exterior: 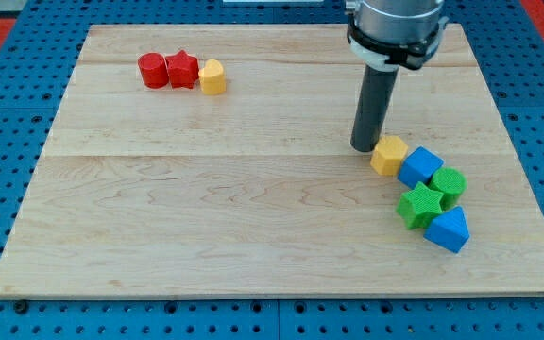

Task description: Move your arm to the top center

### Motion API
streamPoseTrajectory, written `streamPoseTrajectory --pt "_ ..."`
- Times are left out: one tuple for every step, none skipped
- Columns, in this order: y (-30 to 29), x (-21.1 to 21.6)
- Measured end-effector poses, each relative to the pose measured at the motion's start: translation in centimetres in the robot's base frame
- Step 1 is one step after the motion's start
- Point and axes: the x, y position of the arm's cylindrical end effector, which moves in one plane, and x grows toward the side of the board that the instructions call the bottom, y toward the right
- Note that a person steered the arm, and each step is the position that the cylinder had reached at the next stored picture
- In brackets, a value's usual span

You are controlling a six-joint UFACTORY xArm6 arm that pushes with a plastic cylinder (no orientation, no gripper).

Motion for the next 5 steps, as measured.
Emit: streamPoseTrajectory --pt "0.0 0.7" --pt "-1.0 -2.2" --pt "-2.5 -6.5" --pt "-4.3 -10.8" --pt "-6.3 -15.0"
